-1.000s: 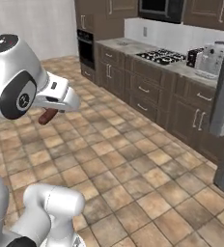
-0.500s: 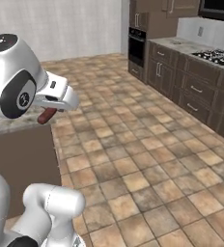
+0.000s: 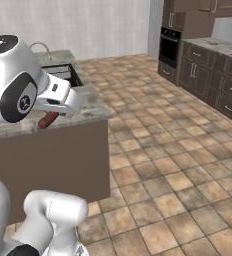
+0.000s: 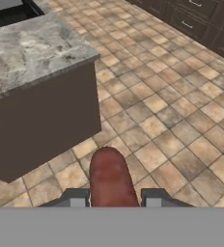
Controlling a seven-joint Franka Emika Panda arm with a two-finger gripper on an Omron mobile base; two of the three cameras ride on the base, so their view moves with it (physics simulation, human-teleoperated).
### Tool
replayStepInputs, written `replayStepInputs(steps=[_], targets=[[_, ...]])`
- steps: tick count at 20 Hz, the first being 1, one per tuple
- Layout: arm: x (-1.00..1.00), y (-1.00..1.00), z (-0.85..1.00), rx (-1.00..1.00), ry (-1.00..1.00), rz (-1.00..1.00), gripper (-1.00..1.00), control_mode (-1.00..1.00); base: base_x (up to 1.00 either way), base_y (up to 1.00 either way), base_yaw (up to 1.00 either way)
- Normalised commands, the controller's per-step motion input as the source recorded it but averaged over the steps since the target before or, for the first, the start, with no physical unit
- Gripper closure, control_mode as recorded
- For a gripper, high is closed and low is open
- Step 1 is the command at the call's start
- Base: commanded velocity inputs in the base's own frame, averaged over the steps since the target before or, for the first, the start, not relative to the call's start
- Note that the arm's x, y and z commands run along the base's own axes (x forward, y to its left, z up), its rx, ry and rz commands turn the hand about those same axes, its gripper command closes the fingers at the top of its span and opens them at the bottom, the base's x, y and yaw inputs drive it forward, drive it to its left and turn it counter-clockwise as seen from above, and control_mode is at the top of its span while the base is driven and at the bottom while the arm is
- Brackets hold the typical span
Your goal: Move the hot dog bun to the plate on the dining table and place the condiment next to that plate. Then navigate to the fridge and take the sausage and place it on the plate as well.
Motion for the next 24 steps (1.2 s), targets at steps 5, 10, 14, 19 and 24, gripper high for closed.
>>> replayStepInputs(steps=[5, 10, 14, 19, 24], targets=[[0.0, 0.0, 0.0, 0.0, 0.0, 0.0, 1.0, 1.0, -0.46, 1.0, 0.05], [0.0, 0.0, 0.0, 0.0, 0.0, 0.0, 1.0, 1.0, -0.21, 1.0, -0.02], [0.0, 0.0, 0.0, 0.0, 0.0, 0.0, 1.0, 1.0, -0.04, 1.0, -0.09], [0.0, 0.0, 0.0, 0.0, 0.0, 0.0, 1.0, 1.0, 0.0, 1.0, -0.15], [0.0, 0.0, 0.0, 0.0, 0.0, 0.0, 1.0, 1.0, 0.03, 1.0, -0.21]])
